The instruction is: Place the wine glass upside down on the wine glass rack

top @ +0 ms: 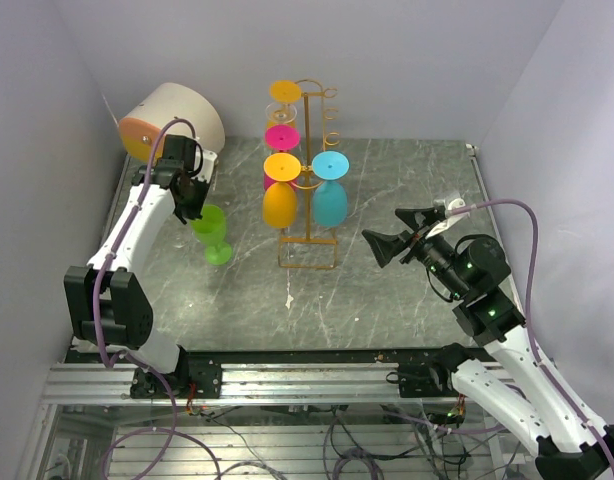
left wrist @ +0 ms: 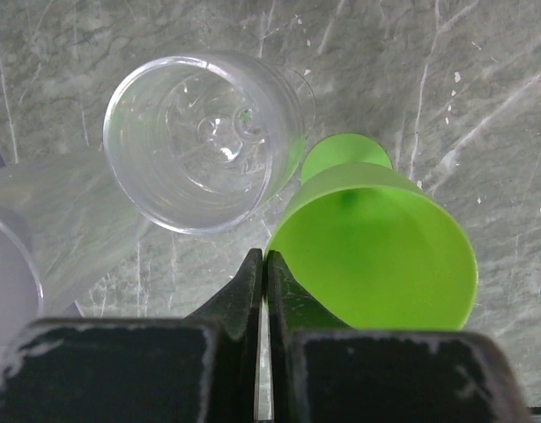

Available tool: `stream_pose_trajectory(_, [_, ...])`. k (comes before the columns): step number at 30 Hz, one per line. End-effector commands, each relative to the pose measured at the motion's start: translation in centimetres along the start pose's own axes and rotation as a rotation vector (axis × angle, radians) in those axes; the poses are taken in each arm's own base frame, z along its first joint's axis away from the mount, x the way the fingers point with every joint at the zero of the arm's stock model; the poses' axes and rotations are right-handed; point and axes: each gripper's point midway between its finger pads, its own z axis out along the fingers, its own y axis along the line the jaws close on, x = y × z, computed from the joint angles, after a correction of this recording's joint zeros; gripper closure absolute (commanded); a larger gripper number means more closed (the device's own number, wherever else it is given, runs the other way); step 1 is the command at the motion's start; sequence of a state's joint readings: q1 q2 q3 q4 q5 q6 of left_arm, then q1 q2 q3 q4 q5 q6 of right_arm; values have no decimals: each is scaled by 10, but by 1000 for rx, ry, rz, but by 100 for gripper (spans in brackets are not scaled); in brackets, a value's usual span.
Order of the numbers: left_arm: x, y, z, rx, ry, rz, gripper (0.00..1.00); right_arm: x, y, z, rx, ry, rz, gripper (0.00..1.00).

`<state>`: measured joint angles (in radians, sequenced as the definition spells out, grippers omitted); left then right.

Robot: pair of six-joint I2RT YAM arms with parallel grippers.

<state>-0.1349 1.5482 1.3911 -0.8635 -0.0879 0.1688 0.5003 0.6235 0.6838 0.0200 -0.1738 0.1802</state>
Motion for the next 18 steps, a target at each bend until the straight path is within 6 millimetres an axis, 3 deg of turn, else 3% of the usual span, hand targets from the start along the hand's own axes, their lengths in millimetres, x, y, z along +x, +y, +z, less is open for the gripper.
stream_pose_trajectory(1, [-3,-6,-1,27,-20,6,93,-14,0,-4,11,-22,-6,0])
stream_pose_trajectory(6, [-11,-22,-21,118,-39,20,93,-24,5,-9,-7,-5,-18,0])
stream_pose_trajectory(13, [-43,-56,-114,256,-149,150,93,-37,15,-21,-23,59,35,0])
stream_pose_trajectory(18, [-62,-51,-178,235,-248,214,93,-58,21,-31,-28,17,48,0])
